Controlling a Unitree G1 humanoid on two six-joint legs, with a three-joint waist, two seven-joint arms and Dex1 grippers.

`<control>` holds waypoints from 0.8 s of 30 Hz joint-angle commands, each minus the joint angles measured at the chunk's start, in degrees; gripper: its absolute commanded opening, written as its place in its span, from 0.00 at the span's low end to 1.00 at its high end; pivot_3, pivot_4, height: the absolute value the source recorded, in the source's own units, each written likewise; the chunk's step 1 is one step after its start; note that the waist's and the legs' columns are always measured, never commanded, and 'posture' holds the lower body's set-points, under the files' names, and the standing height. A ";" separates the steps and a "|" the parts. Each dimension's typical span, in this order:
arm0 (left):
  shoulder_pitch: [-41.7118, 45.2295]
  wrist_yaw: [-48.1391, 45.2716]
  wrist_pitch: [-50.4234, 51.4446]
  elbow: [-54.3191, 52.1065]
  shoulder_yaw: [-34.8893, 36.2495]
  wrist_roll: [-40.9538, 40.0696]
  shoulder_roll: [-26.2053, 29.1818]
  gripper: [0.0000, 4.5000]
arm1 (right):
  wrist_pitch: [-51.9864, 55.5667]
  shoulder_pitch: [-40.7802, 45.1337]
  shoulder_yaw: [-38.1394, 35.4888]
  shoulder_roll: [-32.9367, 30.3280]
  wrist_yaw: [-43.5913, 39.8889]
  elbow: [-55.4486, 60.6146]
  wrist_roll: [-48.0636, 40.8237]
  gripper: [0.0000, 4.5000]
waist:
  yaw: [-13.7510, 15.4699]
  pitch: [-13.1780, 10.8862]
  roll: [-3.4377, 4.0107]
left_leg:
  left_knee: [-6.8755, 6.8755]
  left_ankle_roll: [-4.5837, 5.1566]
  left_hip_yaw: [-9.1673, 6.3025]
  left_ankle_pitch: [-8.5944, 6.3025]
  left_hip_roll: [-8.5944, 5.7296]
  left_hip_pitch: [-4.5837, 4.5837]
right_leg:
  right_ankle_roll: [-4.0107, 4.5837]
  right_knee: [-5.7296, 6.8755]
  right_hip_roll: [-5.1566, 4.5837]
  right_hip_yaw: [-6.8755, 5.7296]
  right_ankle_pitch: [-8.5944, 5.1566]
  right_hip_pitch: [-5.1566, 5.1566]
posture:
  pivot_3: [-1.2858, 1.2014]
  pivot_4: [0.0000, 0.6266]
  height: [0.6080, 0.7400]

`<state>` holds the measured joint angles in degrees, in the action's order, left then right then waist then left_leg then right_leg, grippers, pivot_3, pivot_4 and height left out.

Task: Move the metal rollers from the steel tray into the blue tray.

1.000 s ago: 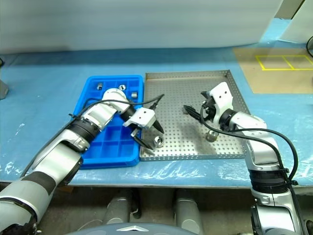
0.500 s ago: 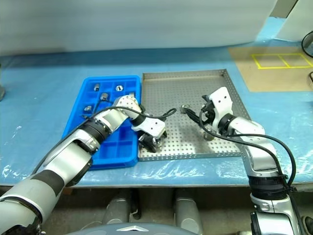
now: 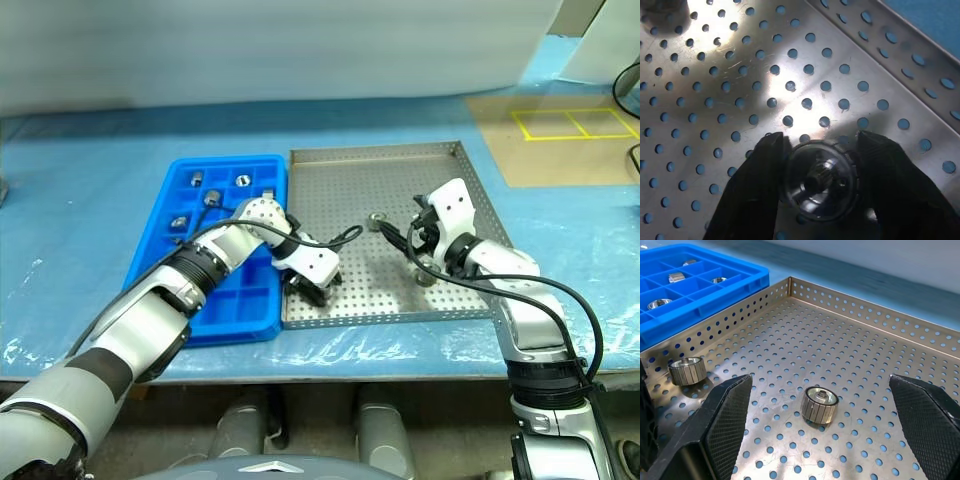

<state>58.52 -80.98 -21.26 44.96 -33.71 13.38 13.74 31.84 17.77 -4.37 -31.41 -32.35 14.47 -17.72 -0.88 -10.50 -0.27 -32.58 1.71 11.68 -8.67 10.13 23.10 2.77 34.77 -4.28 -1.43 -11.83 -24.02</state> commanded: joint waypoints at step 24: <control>-1.13 10.18 14.20 -9.78 12.54 -8.10 -0.66 0.40 | -0.92 6.06 1.23 0.59 -4.37 0.24 -2.31 1.00 | 0.02 0.00 0.01 | -0.04 0.13 0.00 -0.08 0.00 0.10 | -0.01 -0.03 -0.02 -0.01 0.01 -0.06 | 0.39 0.24 1.00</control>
<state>57.85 -69.77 -9.35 39.49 -23.49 7.88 11.77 31.20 21.81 -3.01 -30.29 -35.60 12.62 -18.86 -0.86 -10.50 -0.26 -32.62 1.83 11.68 -8.75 10.13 23.20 2.76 34.73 -4.30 -1.43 -11.83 -24.08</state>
